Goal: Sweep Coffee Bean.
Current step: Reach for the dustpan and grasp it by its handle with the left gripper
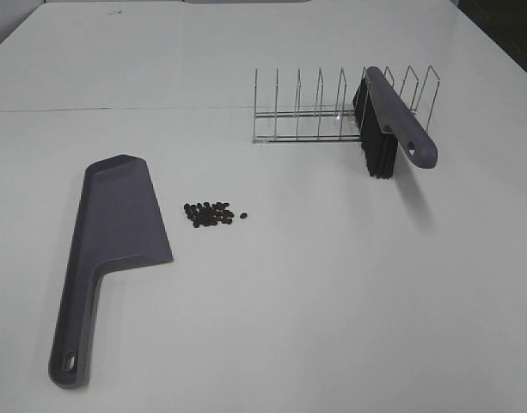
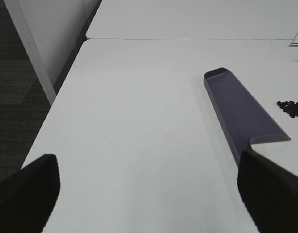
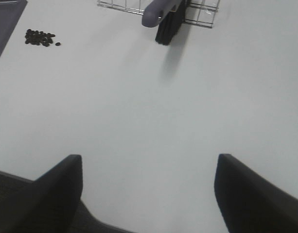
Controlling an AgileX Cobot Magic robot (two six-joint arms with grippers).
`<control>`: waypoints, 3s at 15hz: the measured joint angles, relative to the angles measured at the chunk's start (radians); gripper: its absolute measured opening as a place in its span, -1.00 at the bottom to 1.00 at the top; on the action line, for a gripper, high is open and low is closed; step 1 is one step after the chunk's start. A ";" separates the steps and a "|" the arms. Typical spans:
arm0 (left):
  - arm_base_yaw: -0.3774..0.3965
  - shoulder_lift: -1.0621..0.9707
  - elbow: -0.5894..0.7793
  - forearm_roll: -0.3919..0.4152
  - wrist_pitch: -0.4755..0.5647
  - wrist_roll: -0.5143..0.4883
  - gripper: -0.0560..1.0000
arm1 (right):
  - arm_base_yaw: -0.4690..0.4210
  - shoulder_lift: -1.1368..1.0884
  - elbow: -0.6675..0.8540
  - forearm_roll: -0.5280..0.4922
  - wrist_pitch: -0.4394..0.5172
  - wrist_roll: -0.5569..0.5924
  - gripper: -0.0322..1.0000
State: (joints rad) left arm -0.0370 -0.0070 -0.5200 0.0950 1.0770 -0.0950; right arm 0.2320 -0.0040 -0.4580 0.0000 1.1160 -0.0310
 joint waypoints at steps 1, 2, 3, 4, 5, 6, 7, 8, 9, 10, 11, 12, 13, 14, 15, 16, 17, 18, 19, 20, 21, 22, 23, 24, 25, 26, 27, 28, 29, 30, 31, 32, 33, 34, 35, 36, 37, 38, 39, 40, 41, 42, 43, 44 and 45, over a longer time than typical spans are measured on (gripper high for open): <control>0.000 0.000 0.000 0.000 0.000 0.000 0.82 | 0.000 0.000 0.000 -0.023 0.000 0.021 0.45; 0.000 0.000 0.000 0.000 0.000 0.000 0.82 | 0.000 0.000 0.000 -0.027 0.000 0.023 0.45; 0.000 0.000 0.000 0.000 0.000 0.000 0.82 | 0.000 0.000 0.000 -0.029 0.000 0.031 0.45; 0.000 0.000 0.000 0.000 0.000 0.000 0.82 | 0.000 0.000 0.000 -0.029 0.000 0.031 0.45; 0.000 0.000 0.000 0.000 0.000 0.000 0.82 | 0.000 0.000 0.000 -0.030 0.000 0.031 0.45; 0.000 0.000 0.000 0.000 0.000 0.000 0.82 | 0.000 0.000 0.000 -0.030 0.000 0.031 0.45; 0.000 0.000 0.000 0.000 0.000 0.000 0.82 | 0.000 0.000 0.000 -0.030 0.000 0.031 0.45; 0.000 0.000 0.000 0.000 0.000 0.000 0.82 | 0.000 0.000 0.000 -0.031 0.000 0.037 0.45; 0.000 0.000 0.000 0.000 0.000 0.000 0.82 | 0.000 0.000 0.000 -0.032 0.000 0.037 0.45; 0.000 0.000 0.000 0.000 0.000 0.000 0.82 | 0.000 0.000 0.000 -0.032 0.000 0.037 0.45; 0.000 0.000 0.000 0.000 0.000 0.000 0.82 | 0.000 0.000 0.000 -0.032 0.000 0.037 0.45; 0.000 0.000 0.000 0.000 0.000 0.000 0.82 | 0.000 0.000 0.000 -0.032 0.000 0.038 0.45; 0.000 0.000 0.000 0.000 0.000 0.000 0.82 | 0.000 0.000 0.000 -0.032 0.000 0.038 0.45; 0.000 0.000 0.000 0.000 0.000 0.000 0.82 | 0.000 0.000 0.000 -0.032 0.000 0.038 0.45; 0.000 0.000 0.000 0.000 0.000 0.000 0.82 | 0.000 0.000 0.000 -0.032 0.000 0.038 0.45; 0.000 0.000 0.000 0.000 0.000 0.000 0.82 | 0.000 0.000 0.000 -0.032 0.000 0.038 0.45; 0.000 0.000 0.000 -0.001 0.000 0.003 0.82 | 0.000 0.000 0.000 -0.032 0.000 0.038 0.45; 0.000 0.000 0.000 -0.007 0.000 0.011 0.82 | 0.000 0.000 0.000 -0.032 0.000 0.038 0.45; 0.000 0.000 0.000 -0.013 0.000 0.021 0.82 | 0.000 0.000 0.000 -0.032 0.000 0.038 0.45; 0.000 0.000 0.000 -0.013 0.000 0.025 0.82 | 0.000 0.000 0.000 -0.032 0.000 0.038 0.45; 0.000 0.000 0.000 -0.013 0.000 0.025 0.82 | 0.000 0.000 0.000 -0.032 0.000 0.038 0.45; 0.000 0.000 0.000 -0.013 0.000 0.026 0.82 | 0.000 0.000 0.000 -0.032 0.000 0.038 0.45; 0.000 0.000 0.000 -0.013 0.000 0.026 0.82 | 0.000 0.000 0.000 -0.032 0.000 0.038 0.45; 0.000 0.000 0.000 -0.013 0.000 0.026 0.82 | 0.000 0.000 0.000 -0.032 0.000 0.038 0.45; 0.000 0.000 0.000 -0.013 0.000 0.026 0.82 | 0.000 0.000 0.000 -0.032 0.000 0.038 0.45; 0.000 0.002 0.000 -0.013 0.000 0.026 0.82 | 0.000 0.000 0.000 -0.032 0.000 0.038 0.45; 0.000 0.017 0.000 -0.013 0.000 0.026 0.82 | 0.000 0.000 0.000 -0.032 0.000 0.038 0.45; 0.000 0.046 0.000 -0.013 0.000 0.026 0.82 | 0.000 0.000 0.000 -0.032 0.000 0.038 0.45; 0.000 0.066 0.000 -0.013 0.000 0.026 0.82 | 0.000 0.000 0.000 -0.032 0.000 0.038 0.45; 0.000 0.111 0.000 -0.013 0.000 0.026 0.82 | 0.000 0.000 0.000 -0.032 0.000 0.038 0.45; 0.000 0.159 0.000 -0.013 0.000 0.026 0.82 | 0.000 0.000 0.000 -0.032 0.000 0.038 0.45; 0.000 0.212 0.000 -0.013 -0.001 0.026 0.82 | 0.000 0.000 0.000 -0.032 0.000 0.038 0.45; 0.000 0.276 0.001 -0.013 -0.001 0.026 0.82 | 0.000 0.000 0.001 -0.032 0.000 0.038 0.45; 0.000 0.336 0.001 -0.013 -0.001 0.026 0.82 | 0.000 0.000 0.001 -0.032 0.000 0.038 0.45; 0.000 0.459 0.001 -0.013 -0.001 0.026 0.82 | 0.000 0.000 0.002 -0.032 0.000 0.038 0.45; 0.000 0.491 0.001 -0.013 -0.002 0.026 0.82 | 0.000 0.000 0.002 -0.032 0.000 0.038 0.45; 0.000 0.547 0.001 -0.013 -0.002 0.026 0.82 | 0.000 0.000 0.002 -0.032 0.000 0.038 0.45; 0.000 0.605 0.001 -0.015 -0.003 0.026 0.82 | 0.000 0.000 0.002 -0.032 0.000 0.038 0.45; 0.000 0.651 0.001 -0.017 -0.004 0.025 0.81 | 0.000 0.000 0.002 -0.032 0.000 0.038 0.45; 0.000 0.698 0.001 -0.018 -0.005 0.024 0.80 | 0.000 0.000 0.002 -0.032 0.000 0.038 0.45; 0.000 0.736 0.001 -0.018 -0.005 0.015 0.80 | 0.000 0.000 0.002 -0.032 0.000 0.038 0.45; 0.000 0.757 0.001 -0.018 -0.005 0.009 0.80 | 0.000 0.000 0.002 -0.032 0.000 0.038 0.45; 0.000 0.796 -0.002 -0.018 -0.005 -0.019 0.80 | 0.000 0.000 0.002 -0.032 0.000 0.038 0.45; 0.000 0.833 -0.019 -0.020 -0.003 -0.064 0.80 | 0.000 0.000 0.002 -0.032 0.000 0.038 0.45; 0.000 0.909 -0.080 -0.035 -0.016 -0.111 0.80 | 0.000 0.000 0.002 -0.032 0.000 0.038 0.45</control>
State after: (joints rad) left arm -0.0370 0.9020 -0.6000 0.0600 1.0610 -0.2060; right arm 0.2320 -0.0040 -0.4560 -0.0320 1.1160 0.0070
